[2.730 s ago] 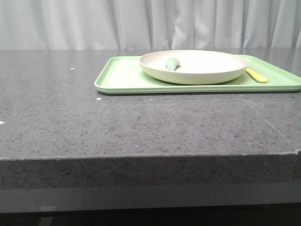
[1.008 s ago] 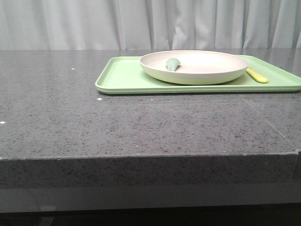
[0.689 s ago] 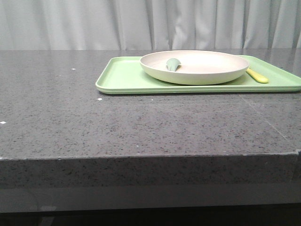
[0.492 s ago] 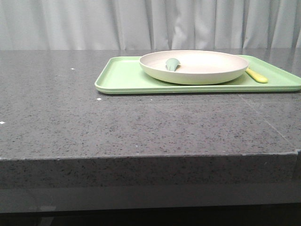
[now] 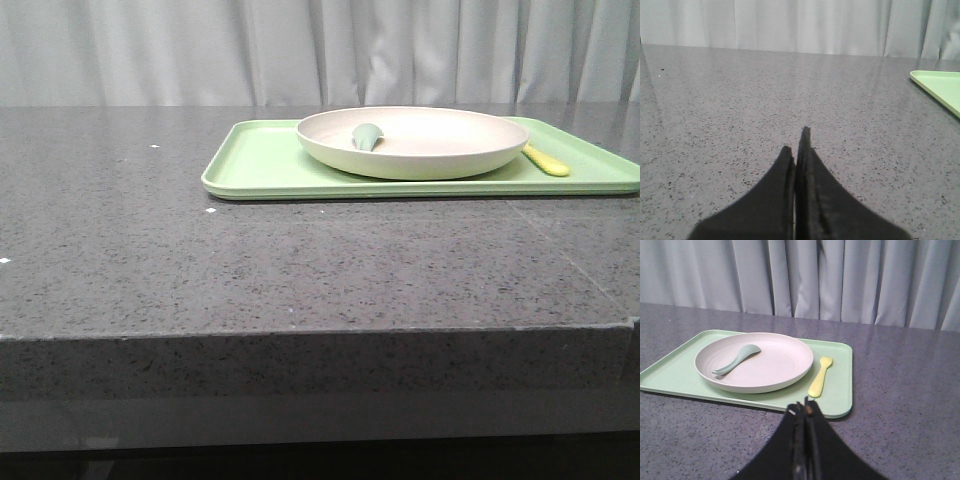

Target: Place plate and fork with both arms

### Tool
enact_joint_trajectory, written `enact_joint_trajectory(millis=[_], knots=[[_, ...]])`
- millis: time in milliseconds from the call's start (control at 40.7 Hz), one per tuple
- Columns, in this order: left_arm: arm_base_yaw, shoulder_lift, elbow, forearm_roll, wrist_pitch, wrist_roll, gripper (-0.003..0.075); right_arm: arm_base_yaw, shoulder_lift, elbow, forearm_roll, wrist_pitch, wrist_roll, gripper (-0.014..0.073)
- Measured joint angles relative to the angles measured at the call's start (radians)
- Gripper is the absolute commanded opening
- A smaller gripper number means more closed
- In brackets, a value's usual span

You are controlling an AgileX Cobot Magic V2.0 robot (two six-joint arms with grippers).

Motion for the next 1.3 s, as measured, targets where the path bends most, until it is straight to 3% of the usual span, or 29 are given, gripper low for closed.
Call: enact_joint_trajectory(millis=[811,1131,1303], knots=[[0.000,0.000,0.000,0.000,0.000,0.000,-0.0018,0.000,-0.002,0.019,-0.008,-0.004,0.000,-0.0116],[0.000,0.000,0.000,0.000,0.000,0.000,-0.0018,-0.148,-0.132,0.217,0.008,-0.008,0.000,-0.0116],[0.000,0.000,0.000,0.000,0.000,0.000,-0.0018,-0.174,-0.167,0.318,0.020,-0.008,0.000,-0.0116]])
